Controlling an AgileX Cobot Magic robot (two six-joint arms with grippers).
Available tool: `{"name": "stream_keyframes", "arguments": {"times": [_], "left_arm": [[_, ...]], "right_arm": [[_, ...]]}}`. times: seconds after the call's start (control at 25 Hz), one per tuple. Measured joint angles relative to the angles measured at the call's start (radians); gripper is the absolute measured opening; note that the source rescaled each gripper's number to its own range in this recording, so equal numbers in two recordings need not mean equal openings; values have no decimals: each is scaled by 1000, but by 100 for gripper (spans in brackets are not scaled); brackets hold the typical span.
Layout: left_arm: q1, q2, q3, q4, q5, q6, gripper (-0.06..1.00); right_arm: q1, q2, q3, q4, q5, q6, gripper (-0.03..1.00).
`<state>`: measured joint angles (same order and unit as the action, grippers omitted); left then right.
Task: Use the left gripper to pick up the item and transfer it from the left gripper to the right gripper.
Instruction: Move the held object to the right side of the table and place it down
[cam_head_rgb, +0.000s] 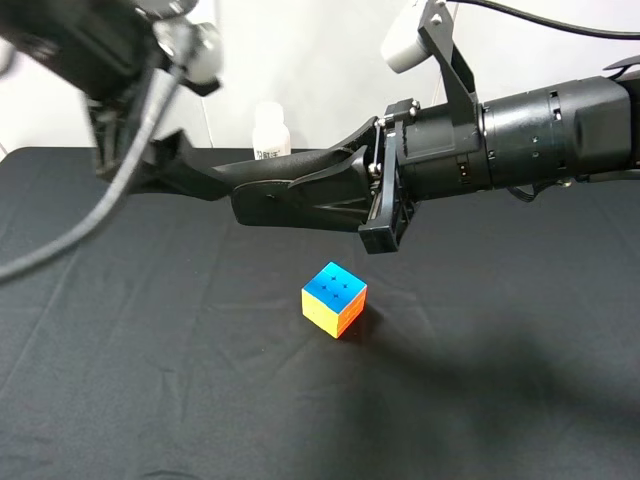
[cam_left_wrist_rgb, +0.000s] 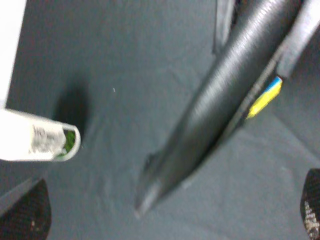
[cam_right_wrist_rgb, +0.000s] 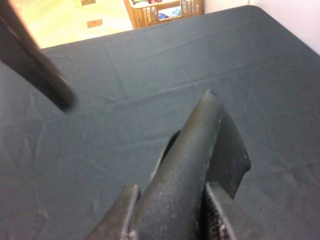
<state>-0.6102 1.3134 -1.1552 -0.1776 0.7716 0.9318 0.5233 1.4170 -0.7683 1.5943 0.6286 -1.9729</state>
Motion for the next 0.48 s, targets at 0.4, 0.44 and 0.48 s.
{"name": "stream_keyframes", "arguments": {"times": [0.4, 0.44, 0.48], "left_arm": [[0, -219, 0, 147, 248, -527, 100], [0, -243, 0, 147, 267, -569, 100], [0, -267, 0, 148, 280, -606, 100]], "right_arm": [[0, 0, 0, 2, -3, 4, 0], [0, 0, 0, 2, -4, 4, 0], [0, 0, 0, 2, -4, 4, 0]]}}
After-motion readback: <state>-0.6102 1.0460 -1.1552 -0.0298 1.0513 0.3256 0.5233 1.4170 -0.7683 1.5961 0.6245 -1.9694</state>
